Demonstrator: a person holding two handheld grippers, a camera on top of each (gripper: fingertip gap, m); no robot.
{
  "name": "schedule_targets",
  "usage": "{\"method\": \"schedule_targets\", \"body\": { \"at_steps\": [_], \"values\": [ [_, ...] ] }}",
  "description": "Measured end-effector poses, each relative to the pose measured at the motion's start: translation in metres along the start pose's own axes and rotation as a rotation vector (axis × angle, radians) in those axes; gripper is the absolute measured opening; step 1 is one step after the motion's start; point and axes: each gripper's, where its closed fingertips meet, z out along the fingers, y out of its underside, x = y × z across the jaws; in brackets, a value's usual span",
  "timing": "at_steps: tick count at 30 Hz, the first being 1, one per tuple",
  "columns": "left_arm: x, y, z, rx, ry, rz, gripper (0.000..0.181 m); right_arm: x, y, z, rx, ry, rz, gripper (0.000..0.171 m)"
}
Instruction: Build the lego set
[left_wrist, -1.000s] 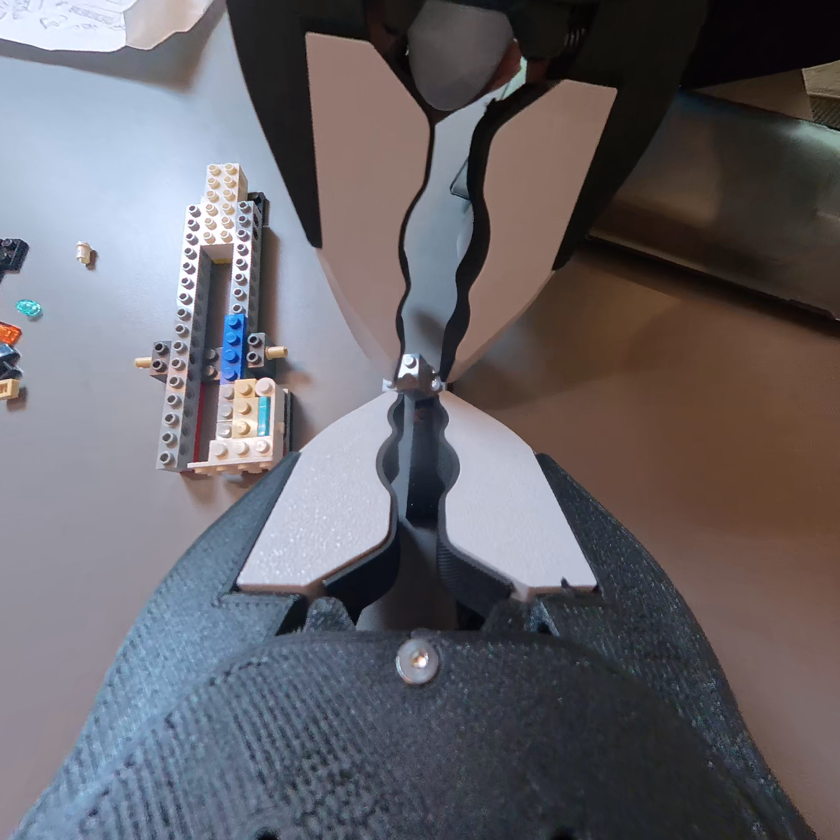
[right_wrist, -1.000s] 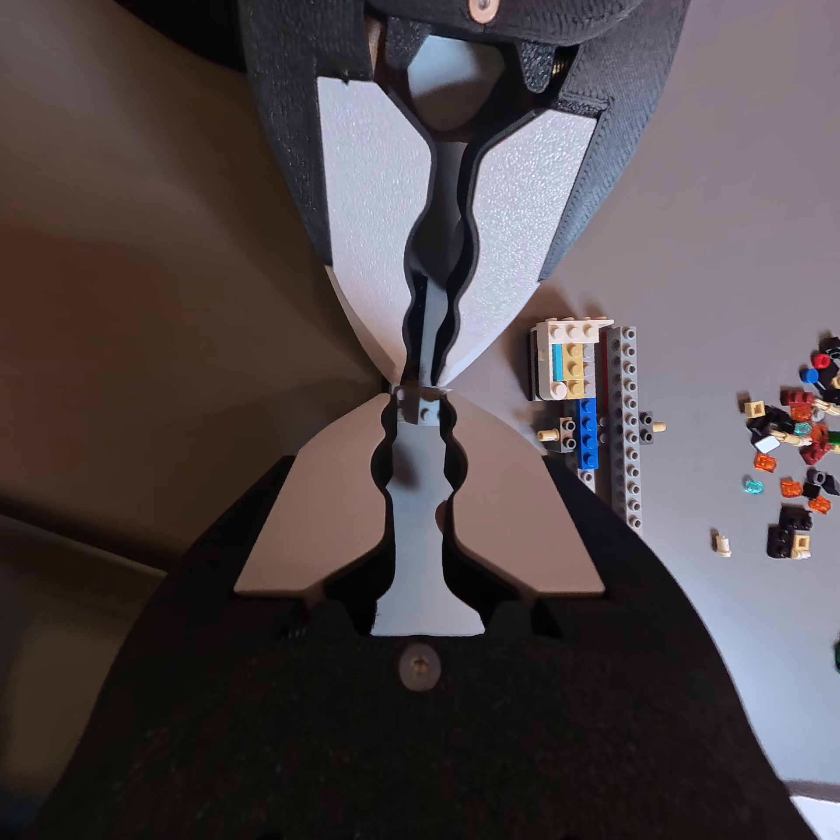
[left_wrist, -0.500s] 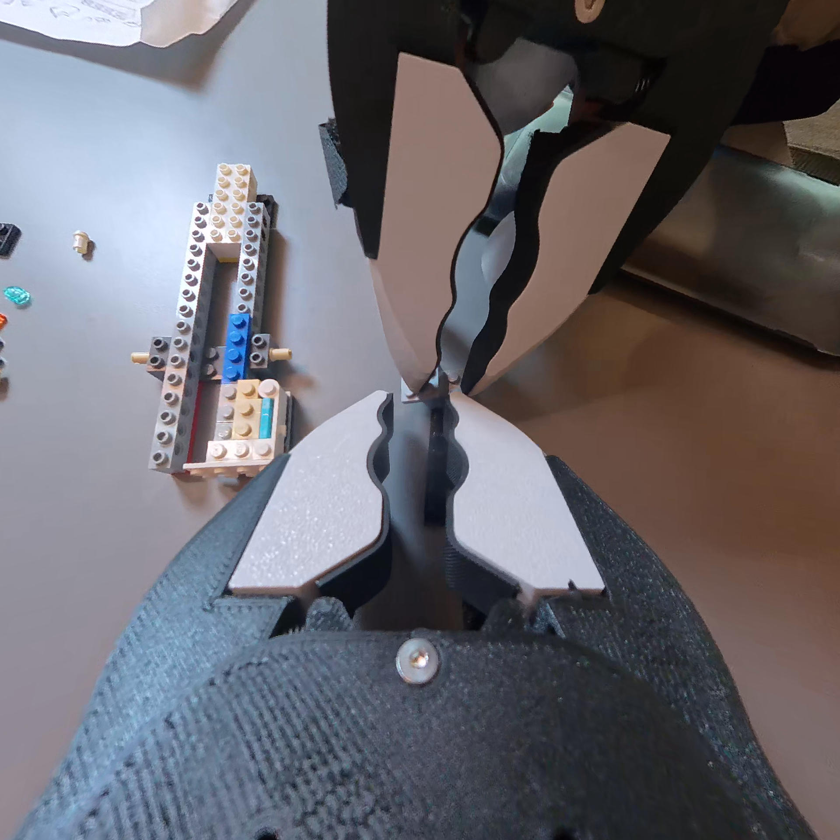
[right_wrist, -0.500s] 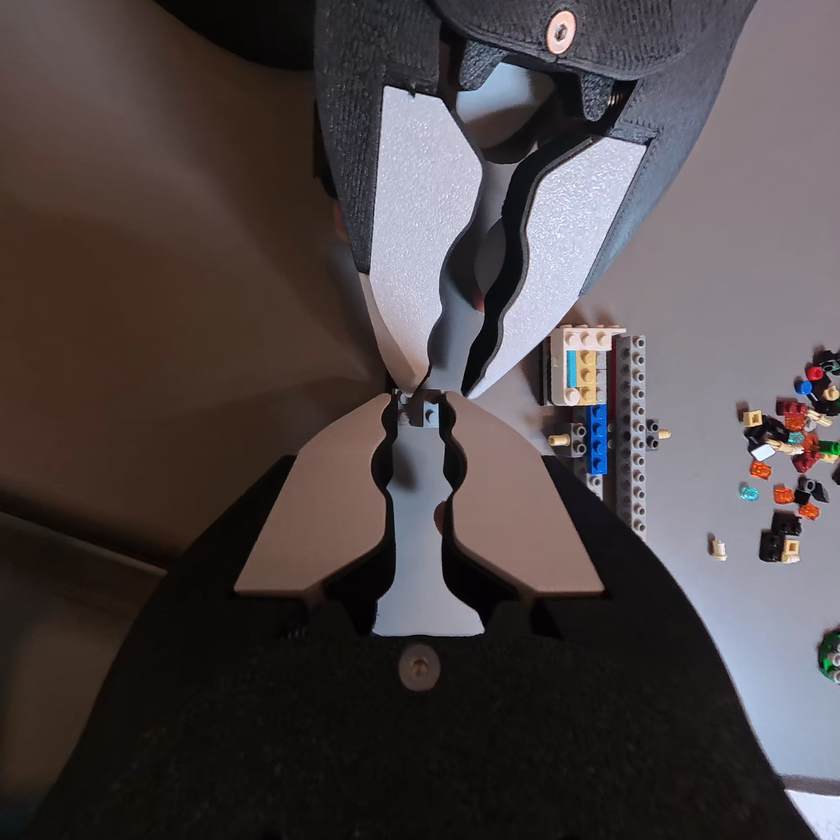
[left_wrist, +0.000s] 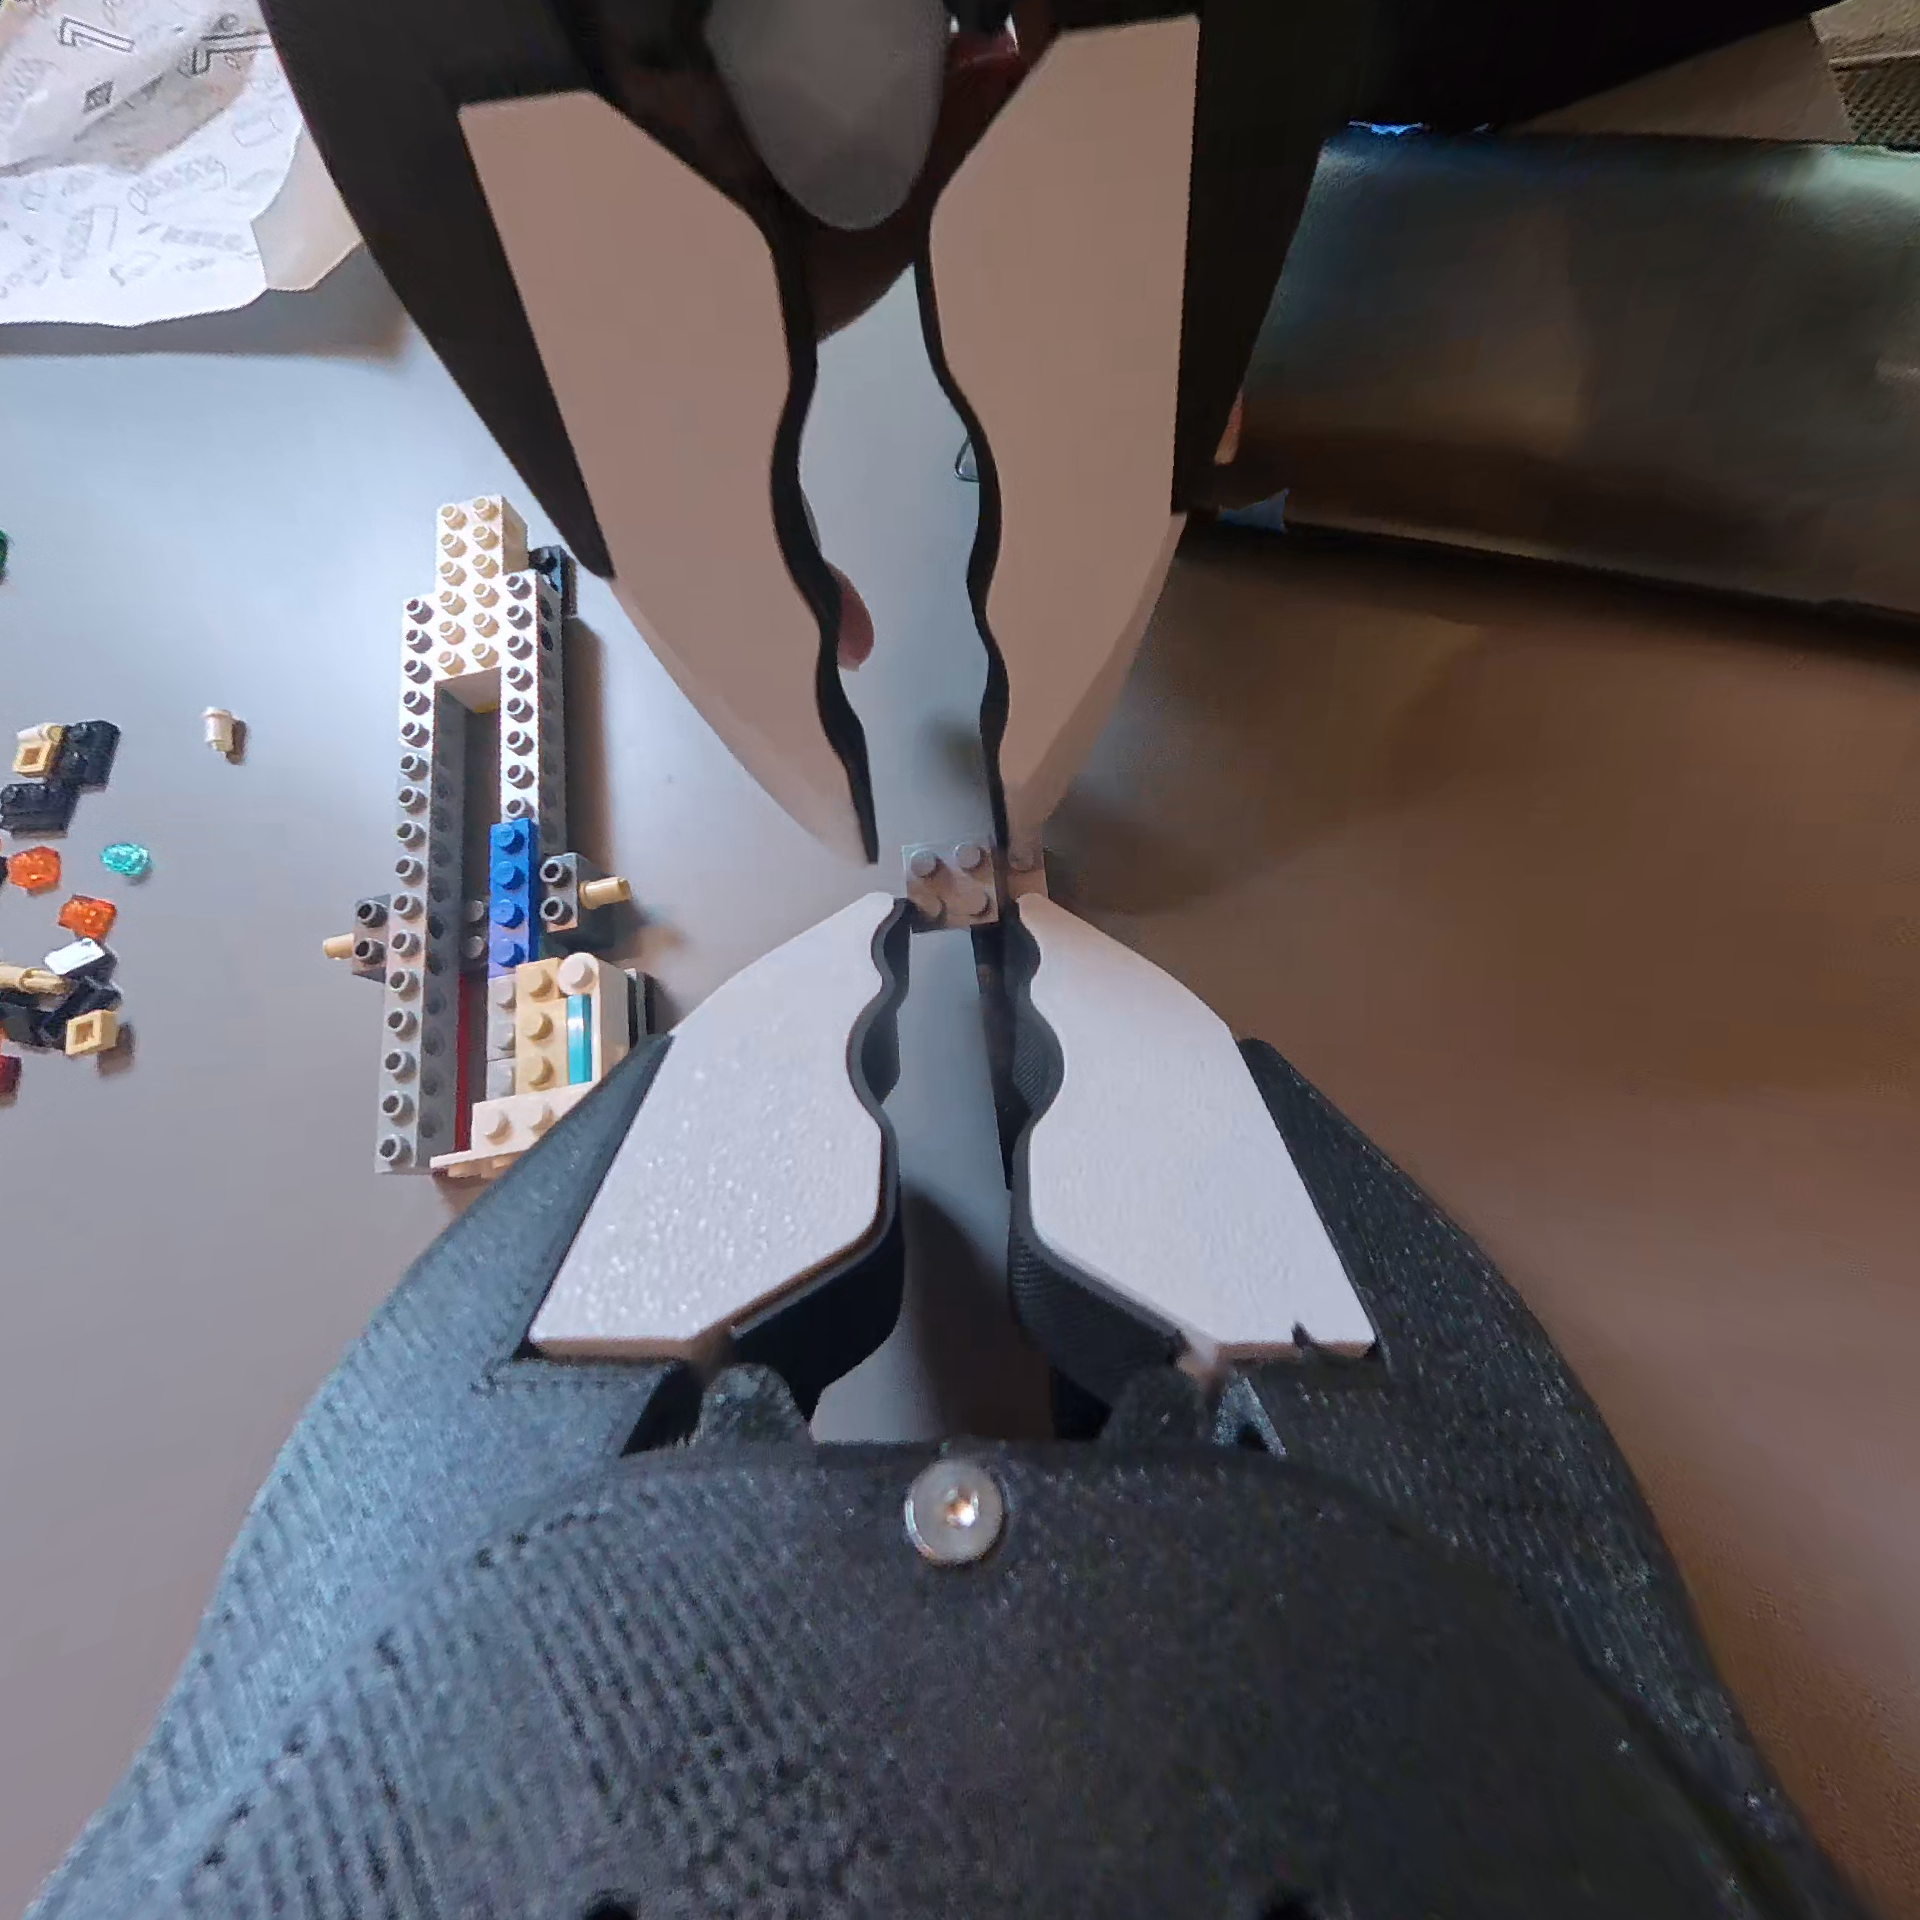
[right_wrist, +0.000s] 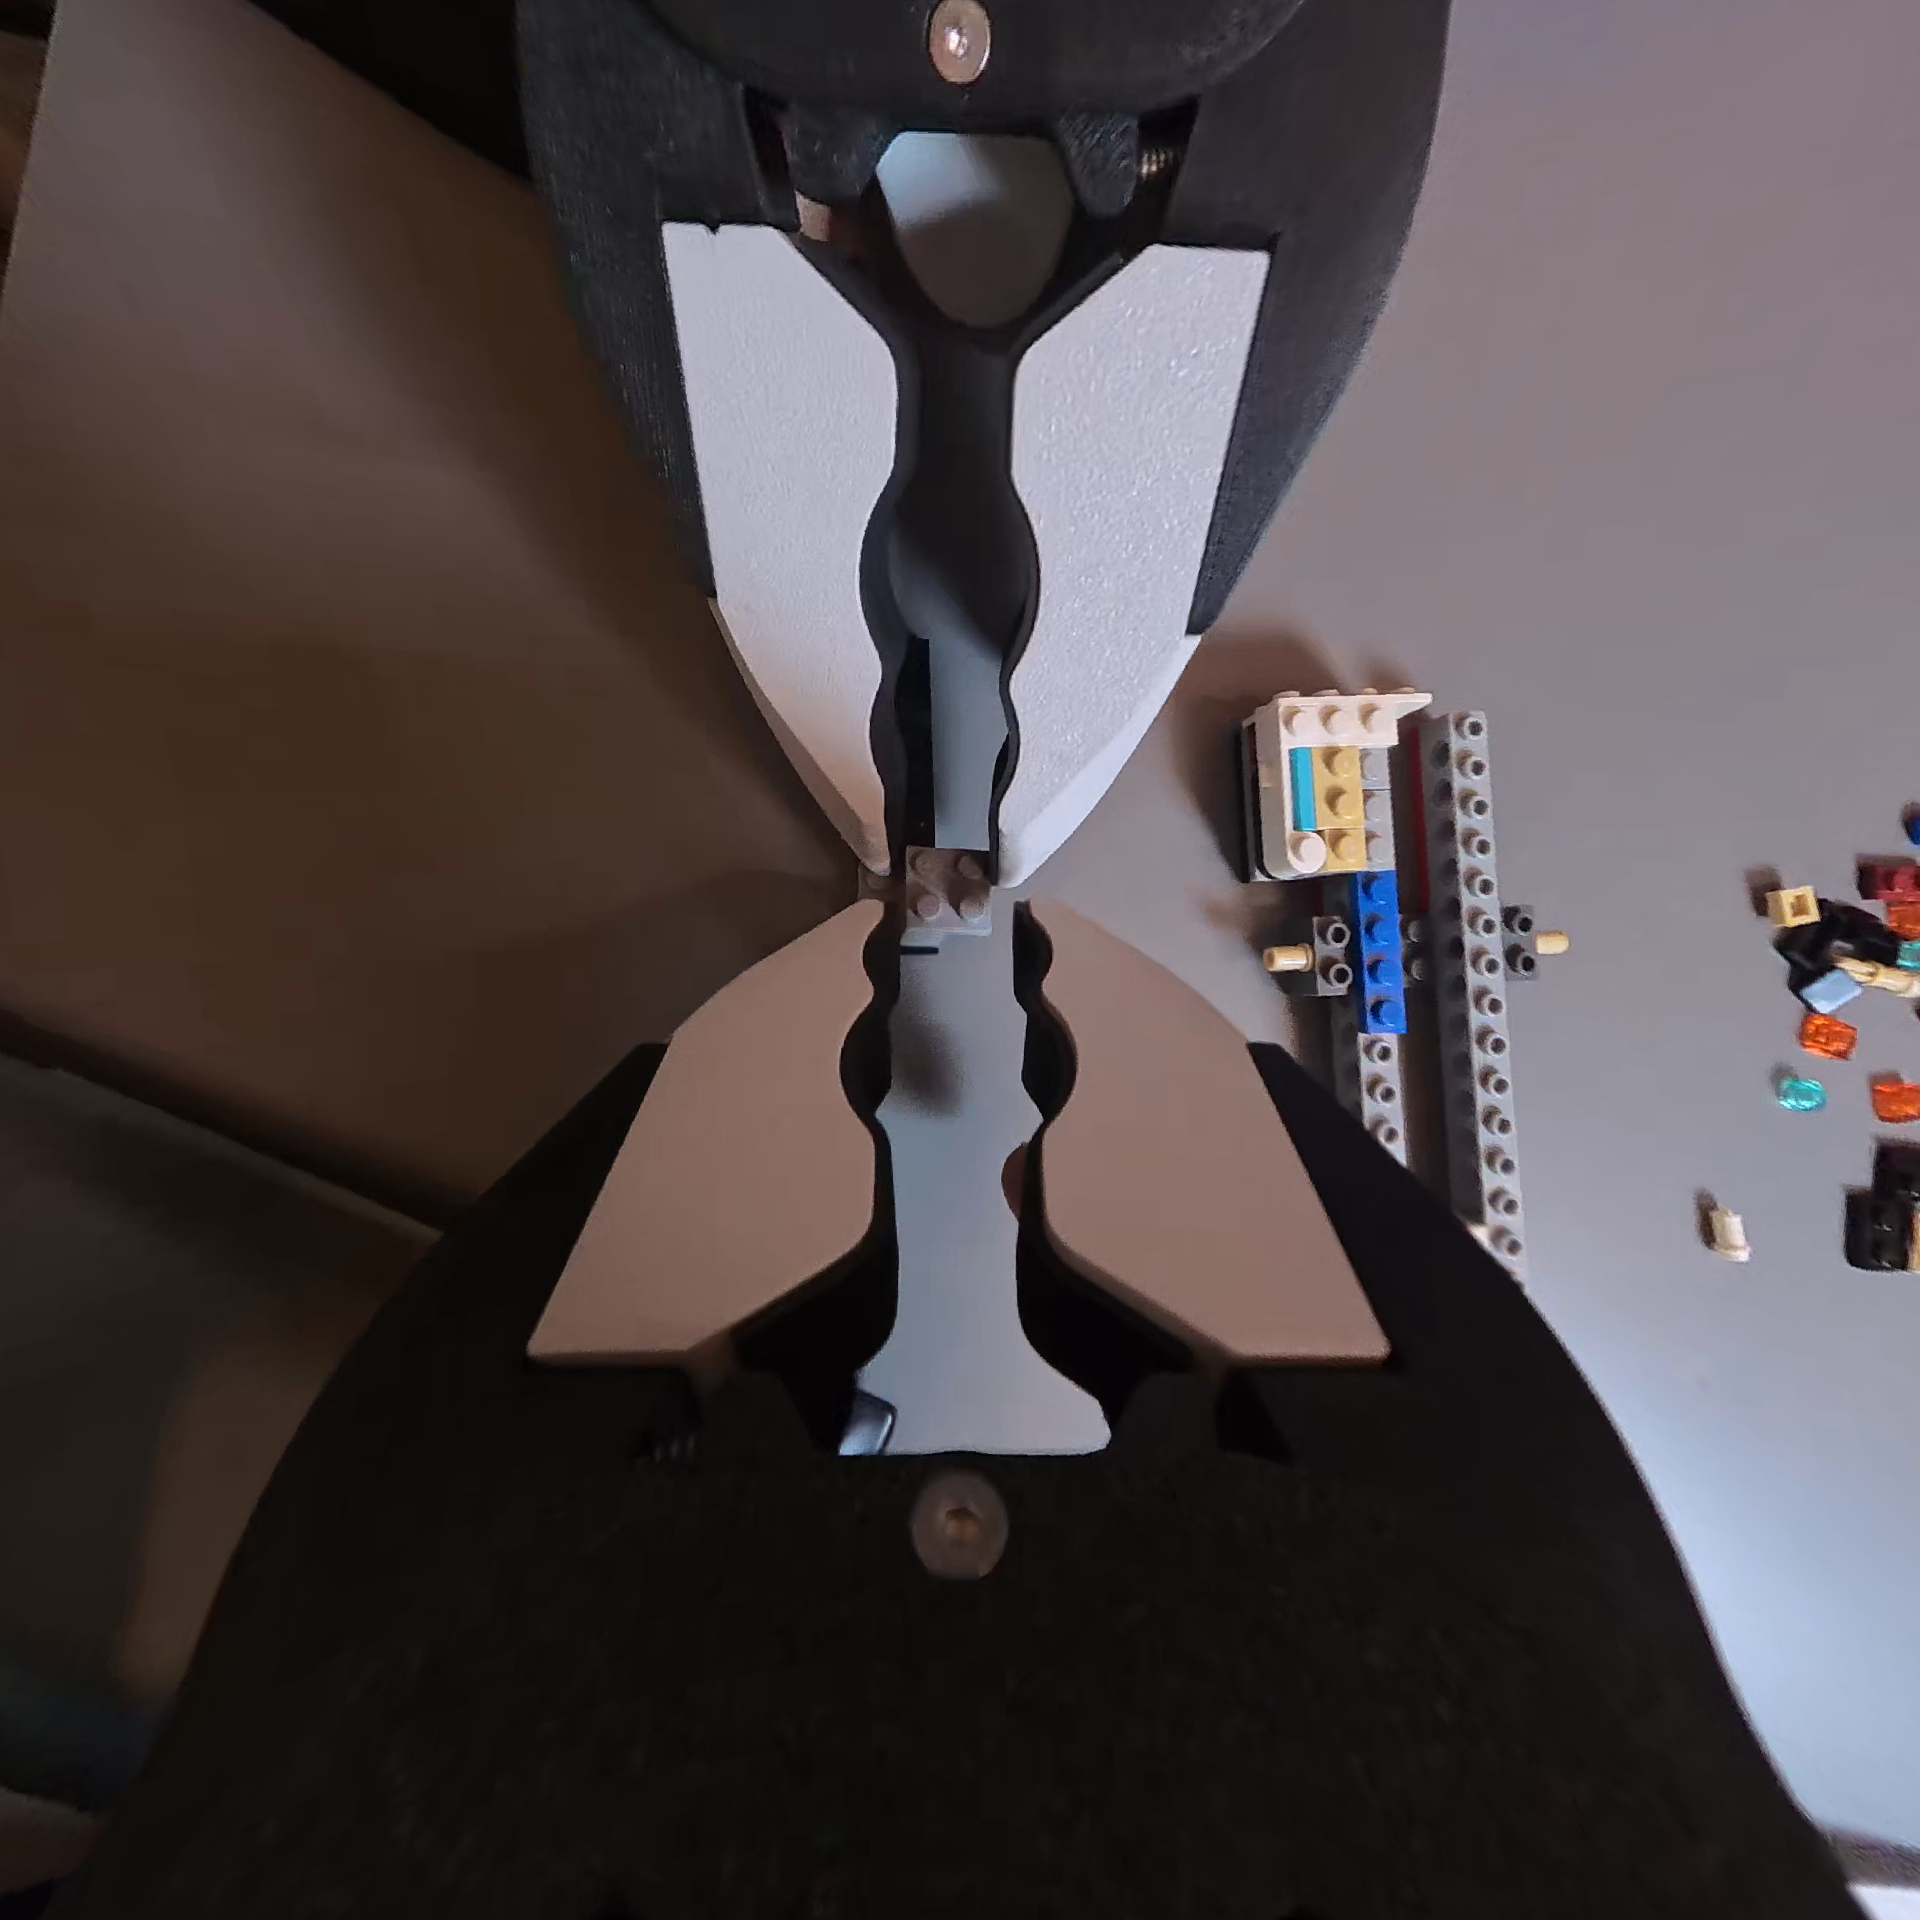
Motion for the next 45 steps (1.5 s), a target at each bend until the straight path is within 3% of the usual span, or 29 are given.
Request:
{"method": "schedule_targets", "body": {
  "at_steps": [1,8,12,19,23,31,45],
  "values": [
    [0.000,0.000,0.000,0.001,-0.002,-0.001,0.017,-0.001,0.000,0.003,-0.004,-0.003,-0.006,0.021],
    [0.000,0.000,-0.002,-0.005,0.001,-0.007,0.018,-0.001,0.003,0.008,-0.020,0.001,-0.016,0.017],
    [0.001,0.004,-0.011,-0.044,0.024,-0.058,0.029,-0.001,0.003,0.007,-0.037,0.016,-0.027,0.017],
    [0.015,0.019,-0.010,-0.165,0.073,-0.055,0.024,-0.001,0.004,0.007,-0.083,0.057,-0.045,0.017],
    [0.015,0.018,-0.009,-0.159,0.073,-0.064,0.018,-0.002,0.004,0.007,-0.100,0.062,-0.015,0.017],
    [0.015,0.018,-0.008,-0.151,0.079,-0.075,0.017,-0.003,0.003,0.006,-0.096,0.145,-0.170,0.017],
    [0.013,0.018,-0.007,-0.141,0.070,-0.059,0.017,0.000,0.007,0.007,-0.115,0.056,-0.135,0.017]
  ]
}}
